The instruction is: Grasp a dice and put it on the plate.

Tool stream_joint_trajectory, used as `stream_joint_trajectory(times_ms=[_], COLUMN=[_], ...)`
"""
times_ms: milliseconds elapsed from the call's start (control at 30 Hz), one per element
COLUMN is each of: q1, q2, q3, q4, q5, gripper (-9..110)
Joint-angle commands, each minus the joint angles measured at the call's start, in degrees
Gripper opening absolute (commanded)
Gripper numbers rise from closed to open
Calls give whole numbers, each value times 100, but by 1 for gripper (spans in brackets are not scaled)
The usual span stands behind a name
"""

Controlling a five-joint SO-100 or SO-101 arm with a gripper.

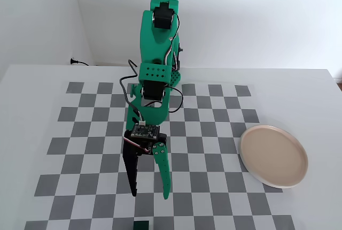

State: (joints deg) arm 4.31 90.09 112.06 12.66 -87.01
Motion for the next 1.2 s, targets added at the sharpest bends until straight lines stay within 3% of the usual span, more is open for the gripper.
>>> stream_joint_trajectory(times_ms=[0,1167], q1=[26,123], q2=[-185,-2874], q3=[-888,-2637], q4=[-70,-422], q5=[-62,-264], gripper=[22,22])
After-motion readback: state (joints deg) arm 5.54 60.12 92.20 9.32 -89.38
